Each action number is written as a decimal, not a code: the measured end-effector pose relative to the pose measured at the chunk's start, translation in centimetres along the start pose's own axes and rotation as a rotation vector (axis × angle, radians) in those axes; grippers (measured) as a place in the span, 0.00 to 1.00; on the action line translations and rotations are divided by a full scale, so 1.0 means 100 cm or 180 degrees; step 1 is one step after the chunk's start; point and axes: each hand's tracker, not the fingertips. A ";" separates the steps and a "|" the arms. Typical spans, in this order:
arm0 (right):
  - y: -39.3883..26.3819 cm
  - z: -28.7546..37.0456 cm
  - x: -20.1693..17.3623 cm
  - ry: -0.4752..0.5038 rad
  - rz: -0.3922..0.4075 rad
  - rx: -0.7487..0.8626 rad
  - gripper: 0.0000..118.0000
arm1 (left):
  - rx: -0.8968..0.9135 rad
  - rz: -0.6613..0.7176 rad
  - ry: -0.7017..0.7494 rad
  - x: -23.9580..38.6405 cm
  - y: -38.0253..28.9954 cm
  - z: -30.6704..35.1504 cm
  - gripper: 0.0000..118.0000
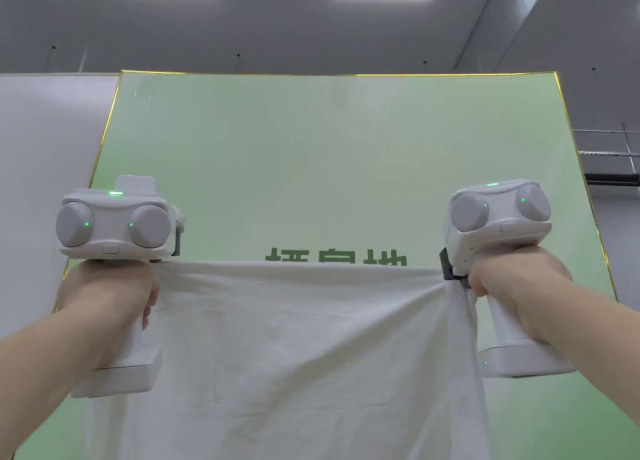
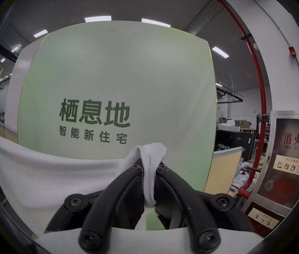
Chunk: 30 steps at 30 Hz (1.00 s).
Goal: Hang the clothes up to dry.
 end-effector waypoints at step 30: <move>-0.216 0.029 0.020 0.0352 0.0372 -0.0975 0.06 | -0.1008 -0.0452 -0.0541 -0.020 -0.210 0.152 0.01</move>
